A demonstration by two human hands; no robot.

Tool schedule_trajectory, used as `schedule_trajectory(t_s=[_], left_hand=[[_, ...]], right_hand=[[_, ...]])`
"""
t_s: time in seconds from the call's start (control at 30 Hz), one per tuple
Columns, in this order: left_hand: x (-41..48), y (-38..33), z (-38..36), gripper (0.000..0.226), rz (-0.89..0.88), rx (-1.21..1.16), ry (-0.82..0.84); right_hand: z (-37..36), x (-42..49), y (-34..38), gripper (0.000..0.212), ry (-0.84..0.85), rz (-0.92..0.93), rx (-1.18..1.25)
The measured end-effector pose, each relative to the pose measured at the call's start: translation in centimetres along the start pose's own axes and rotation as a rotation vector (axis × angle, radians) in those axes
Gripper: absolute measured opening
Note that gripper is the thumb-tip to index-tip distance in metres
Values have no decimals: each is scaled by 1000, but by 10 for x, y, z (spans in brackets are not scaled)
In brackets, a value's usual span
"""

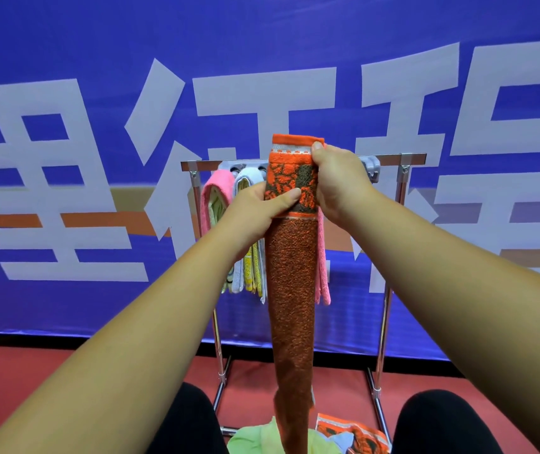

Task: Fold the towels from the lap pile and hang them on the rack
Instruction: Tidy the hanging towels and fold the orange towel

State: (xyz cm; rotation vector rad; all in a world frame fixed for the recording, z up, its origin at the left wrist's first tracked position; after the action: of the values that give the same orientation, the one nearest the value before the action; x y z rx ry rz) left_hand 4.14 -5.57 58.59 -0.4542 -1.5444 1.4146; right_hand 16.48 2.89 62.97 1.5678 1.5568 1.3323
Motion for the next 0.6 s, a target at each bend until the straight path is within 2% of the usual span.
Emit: schedule_trajectory(t_s=[0.17, 0.4, 0.6], left_hand=[[6, -12, 1, 27, -79, -36, -58], [19, -19, 6, 21, -50, -133, -118], [28, -4, 2, 24, 25, -172, -86]], right_hand=[[8, -7, 1, 33, 110, 55, -90], [30, -33, -82, 51, 404, -135, -171], [50, -48, -128, 23, 412, -259, -184]])
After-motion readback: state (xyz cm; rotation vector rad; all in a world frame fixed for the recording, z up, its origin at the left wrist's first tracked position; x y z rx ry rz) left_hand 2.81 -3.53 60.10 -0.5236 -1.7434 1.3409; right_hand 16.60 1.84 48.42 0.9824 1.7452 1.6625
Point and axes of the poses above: each hand's wrist, its own x-axis towards the middle knuckle, its own z-axis out of the back of the hand, y = z × x, the point moved 5 cm from there along x, towards the middle knuckle, and after that the axes turned 11 degrees about -y, right-handed, at the moved point
